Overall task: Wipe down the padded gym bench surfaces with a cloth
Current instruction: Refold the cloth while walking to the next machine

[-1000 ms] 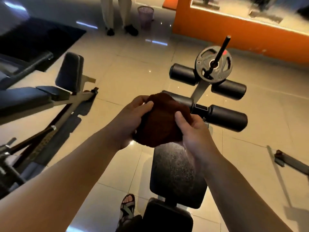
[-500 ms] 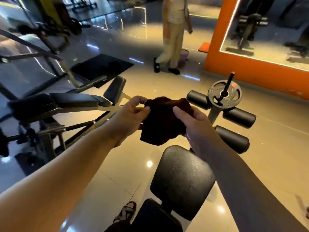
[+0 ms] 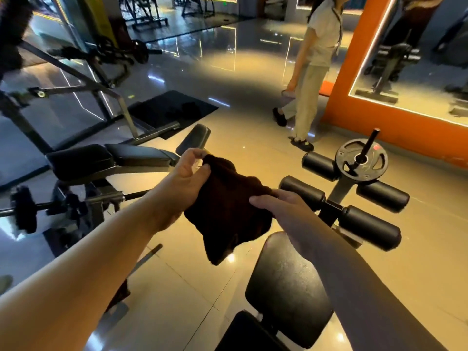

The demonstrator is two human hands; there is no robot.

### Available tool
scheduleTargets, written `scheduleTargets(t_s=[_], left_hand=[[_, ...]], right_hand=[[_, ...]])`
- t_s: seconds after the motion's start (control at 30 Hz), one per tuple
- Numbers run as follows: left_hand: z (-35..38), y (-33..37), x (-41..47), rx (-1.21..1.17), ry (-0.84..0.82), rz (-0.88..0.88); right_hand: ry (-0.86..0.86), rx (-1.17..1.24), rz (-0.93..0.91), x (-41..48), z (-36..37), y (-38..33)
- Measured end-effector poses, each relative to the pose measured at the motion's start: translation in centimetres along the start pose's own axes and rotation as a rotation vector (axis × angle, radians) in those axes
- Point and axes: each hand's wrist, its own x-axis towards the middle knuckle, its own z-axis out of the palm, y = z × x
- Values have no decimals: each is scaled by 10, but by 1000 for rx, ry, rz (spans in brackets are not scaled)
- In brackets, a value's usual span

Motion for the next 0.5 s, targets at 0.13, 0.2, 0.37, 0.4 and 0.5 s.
scheduleTargets(t_s=[0.13, 0.2, 0.37, 0.4, 0.5], left_hand=[[-72, -15, 0, -13, -75, -20], [-114, -23, 1, -26, -91, -77], [-229, -37, 2, 88, -307, -295], [-247, -39, 2, 164, -379, -301], [-281, -41, -1, 189, -409, -248]], right_hand=[[-24, 130, 15, 28, 80, 1], [2, 236, 20, 43, 123, 3], [60, 115, 1, 73, 211, -5], [84, 70, -21, 76, 223, -8], [60, 43, -68, 81, 247, -17]])
